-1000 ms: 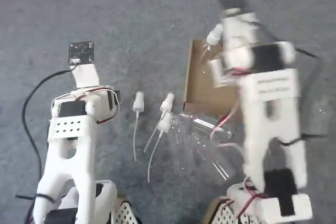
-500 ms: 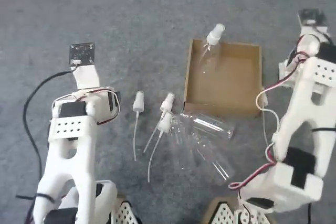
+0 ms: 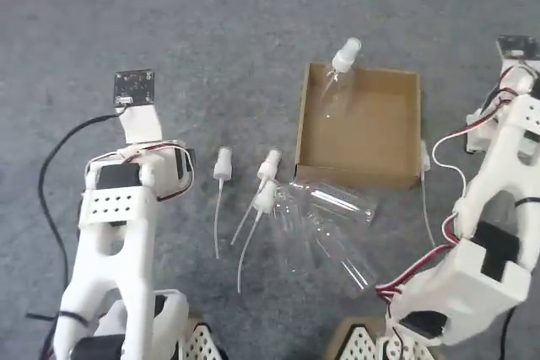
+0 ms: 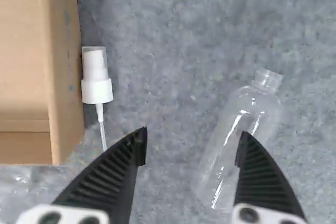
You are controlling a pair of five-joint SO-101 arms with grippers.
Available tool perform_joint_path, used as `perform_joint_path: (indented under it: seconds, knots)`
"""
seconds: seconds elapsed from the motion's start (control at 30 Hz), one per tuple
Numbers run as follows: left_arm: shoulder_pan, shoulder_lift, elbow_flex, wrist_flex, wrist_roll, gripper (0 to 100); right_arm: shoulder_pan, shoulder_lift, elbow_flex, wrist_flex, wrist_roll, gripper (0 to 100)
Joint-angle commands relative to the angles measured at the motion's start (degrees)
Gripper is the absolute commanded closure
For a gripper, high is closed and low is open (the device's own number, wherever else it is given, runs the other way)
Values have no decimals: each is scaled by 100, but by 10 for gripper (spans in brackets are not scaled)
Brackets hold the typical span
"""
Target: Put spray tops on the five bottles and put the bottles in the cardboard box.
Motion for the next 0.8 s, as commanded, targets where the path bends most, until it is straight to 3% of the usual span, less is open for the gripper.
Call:
perform_joint_path:
  seconds: [0.0,0.77]
  knots:
    - [18,-141,-48,-158,44,804,-215,66,-62,-268,70,772]
    - [18,-176,-57,-158,35,804,-989,1191,-26,-1086,-519,775]
